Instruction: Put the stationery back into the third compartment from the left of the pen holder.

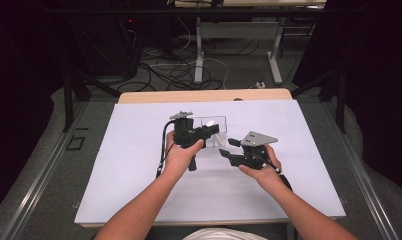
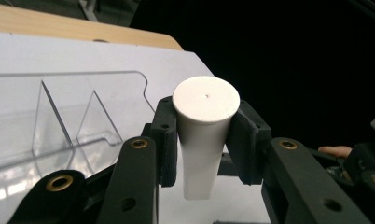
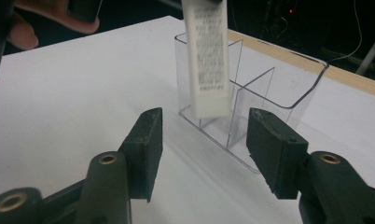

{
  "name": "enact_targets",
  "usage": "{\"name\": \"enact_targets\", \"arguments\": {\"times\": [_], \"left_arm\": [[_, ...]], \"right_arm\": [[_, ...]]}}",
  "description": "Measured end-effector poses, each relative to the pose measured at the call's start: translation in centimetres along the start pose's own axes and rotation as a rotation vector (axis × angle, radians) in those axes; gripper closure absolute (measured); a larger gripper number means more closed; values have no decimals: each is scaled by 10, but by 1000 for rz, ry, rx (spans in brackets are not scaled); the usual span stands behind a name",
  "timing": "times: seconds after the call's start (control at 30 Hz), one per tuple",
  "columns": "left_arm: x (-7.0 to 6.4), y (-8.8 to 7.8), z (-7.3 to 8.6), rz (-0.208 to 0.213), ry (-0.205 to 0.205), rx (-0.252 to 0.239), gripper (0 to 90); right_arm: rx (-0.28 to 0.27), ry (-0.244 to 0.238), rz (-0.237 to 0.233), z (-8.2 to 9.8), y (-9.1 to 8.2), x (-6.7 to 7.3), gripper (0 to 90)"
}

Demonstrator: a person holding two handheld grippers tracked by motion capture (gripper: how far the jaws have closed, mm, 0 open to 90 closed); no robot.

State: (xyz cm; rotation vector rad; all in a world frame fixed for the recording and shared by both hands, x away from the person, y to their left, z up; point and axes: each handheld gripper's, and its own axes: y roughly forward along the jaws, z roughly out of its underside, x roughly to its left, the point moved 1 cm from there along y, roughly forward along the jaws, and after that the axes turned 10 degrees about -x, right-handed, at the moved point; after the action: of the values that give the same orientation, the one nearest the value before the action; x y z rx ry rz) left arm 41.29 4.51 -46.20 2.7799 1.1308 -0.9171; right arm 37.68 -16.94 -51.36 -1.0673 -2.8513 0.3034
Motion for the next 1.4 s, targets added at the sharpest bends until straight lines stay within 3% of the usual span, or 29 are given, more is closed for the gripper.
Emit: {"name": "enact_targets", "arguments": {"times": [0.17, 0.47, 0.63, 0.73, 0.9, 1.4], "left_arm": [[-2, 2, -9, -12, 22, -14, 667], [-2, 8, -20, -42, 80, -34, 667], [-4, 12, -22, -64, 123, -41, 667], [-3, 15, -24, -72, 127, -52, 667], [-3, 22, -23, -92, 157, -55, 667], [2, 45, -13, -155, 233, -28, 667]], "right_arm": [[23, -2, 3, 2, 1, -2, 399], [13, -1, 11, 5, 3, -7, 347], [23, 1, 46, 7, 2, -11, 320], [44, 8, 52, 8, 1, -14, 292], [36, 30, 86, 10, 1, -17, 244], [42, 35, 104, 11, 3, -19, 210]]}}
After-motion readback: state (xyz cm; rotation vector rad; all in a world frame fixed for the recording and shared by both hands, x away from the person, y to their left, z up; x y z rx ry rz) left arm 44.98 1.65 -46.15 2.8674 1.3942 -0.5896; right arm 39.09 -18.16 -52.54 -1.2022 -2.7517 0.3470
